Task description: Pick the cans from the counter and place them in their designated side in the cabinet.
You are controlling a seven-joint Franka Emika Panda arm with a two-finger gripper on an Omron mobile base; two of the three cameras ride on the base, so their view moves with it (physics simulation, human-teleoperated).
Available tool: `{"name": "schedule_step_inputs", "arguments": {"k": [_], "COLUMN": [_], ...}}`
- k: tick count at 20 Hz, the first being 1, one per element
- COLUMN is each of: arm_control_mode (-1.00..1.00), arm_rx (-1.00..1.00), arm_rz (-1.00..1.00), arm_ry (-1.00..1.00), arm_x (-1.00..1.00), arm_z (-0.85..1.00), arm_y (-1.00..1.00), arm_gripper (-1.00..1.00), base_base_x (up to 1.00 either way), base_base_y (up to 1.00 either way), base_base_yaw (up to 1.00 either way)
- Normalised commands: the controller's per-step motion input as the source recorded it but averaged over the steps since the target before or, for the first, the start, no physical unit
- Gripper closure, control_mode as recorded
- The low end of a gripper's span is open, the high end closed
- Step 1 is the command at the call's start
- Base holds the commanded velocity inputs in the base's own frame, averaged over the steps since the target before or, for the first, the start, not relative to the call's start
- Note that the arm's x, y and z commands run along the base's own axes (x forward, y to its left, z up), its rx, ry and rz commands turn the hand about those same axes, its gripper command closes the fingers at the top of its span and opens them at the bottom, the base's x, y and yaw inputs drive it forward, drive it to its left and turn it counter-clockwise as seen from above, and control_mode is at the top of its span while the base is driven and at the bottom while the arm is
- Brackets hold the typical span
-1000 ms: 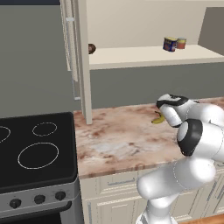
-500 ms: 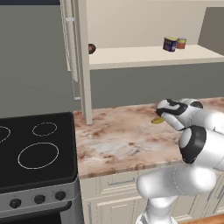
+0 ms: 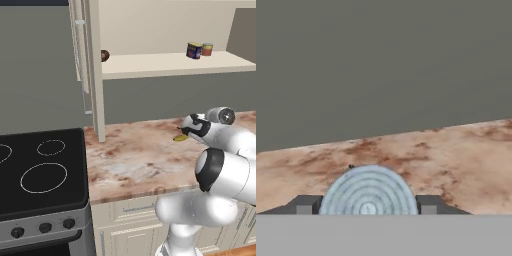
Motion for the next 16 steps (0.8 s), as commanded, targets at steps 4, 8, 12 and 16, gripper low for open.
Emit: {"name": "schedule_step_inputs", "arguments": {"k": [4,8,12,16], "arm_control_mode": [-1.00,-1.00,-1.00,-1.00], "arm_rx": [0.00,0.00,0.00,0.00], "arm_rz": [0.02,0.05,0.07,0.08], "arm_ry": [0.23,0.18,0.12,0.05], "arm_x": [-0.14,-0.20,-0.28,-0.33], "arm_z": [0.33,0.23,0.08,0.00], "arm_y": [0.00,0.00,0.00,0.00], "arm_gripper": [1.00,1.00,1.00,1.00], "base_base_x": [0.00,0.00,0.00,0.00], "base_base_y": [0.00,0.00,0.00,0.00], "base_base_yaw": [0.00,0.00,0.00,0.00]}}
